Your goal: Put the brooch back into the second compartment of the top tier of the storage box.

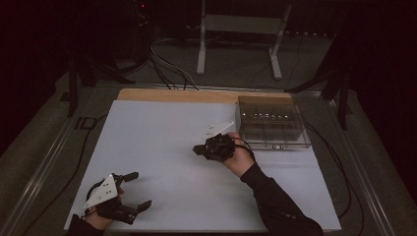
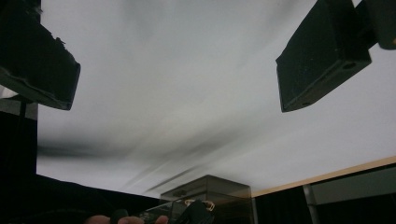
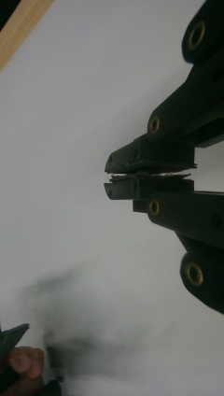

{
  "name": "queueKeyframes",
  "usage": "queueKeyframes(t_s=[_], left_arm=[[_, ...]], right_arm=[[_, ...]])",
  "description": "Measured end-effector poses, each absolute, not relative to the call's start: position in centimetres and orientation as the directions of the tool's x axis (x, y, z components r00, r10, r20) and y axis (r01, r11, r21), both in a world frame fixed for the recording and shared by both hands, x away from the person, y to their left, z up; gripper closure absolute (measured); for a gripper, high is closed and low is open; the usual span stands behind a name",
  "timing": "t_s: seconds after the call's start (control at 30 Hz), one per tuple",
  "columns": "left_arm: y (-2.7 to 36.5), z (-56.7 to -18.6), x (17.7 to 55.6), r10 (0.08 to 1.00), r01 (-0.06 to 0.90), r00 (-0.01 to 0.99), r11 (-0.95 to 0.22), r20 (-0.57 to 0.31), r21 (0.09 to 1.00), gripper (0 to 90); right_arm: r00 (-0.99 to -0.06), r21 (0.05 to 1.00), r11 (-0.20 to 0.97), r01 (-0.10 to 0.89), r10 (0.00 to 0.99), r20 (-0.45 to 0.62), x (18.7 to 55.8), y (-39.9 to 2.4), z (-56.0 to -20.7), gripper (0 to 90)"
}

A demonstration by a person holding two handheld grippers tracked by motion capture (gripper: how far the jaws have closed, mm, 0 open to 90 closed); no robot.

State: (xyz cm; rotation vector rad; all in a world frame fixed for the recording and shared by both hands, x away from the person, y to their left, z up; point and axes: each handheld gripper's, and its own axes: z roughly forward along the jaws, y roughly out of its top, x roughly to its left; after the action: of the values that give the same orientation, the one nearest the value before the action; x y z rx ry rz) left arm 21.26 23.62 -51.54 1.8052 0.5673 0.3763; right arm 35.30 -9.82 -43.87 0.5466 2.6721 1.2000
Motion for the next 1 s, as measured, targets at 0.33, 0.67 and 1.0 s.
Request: queueKeyframes(t_s=[0.33,0.67,1.0], left_arm=[[23.6,-51.5,21.3,0.555,0.188,0.832,-0.238,-0.026,0.953,0.6],[23.6,-51.5,21.2,0.553,0.187,0.833,-0.239,-0.025,0.953,0.6],[23.5,-51.5,21.2,0.553,0.186,0.833,-0.237,-0.025,0.953,0.6]], right_arm=[[-0.906,0.759,0.587,0.283,0.422,0.012,35.6,-11.7,-42.9,86.4],[-0.89,0.763,0.58,0.286,0.455,-0.012,35.8,-13.7,-41.7,86.3],[-0.863,0.778,0.548,0.306,0.505,-0.016,36.1,-16.1,-40.6,86.3]])
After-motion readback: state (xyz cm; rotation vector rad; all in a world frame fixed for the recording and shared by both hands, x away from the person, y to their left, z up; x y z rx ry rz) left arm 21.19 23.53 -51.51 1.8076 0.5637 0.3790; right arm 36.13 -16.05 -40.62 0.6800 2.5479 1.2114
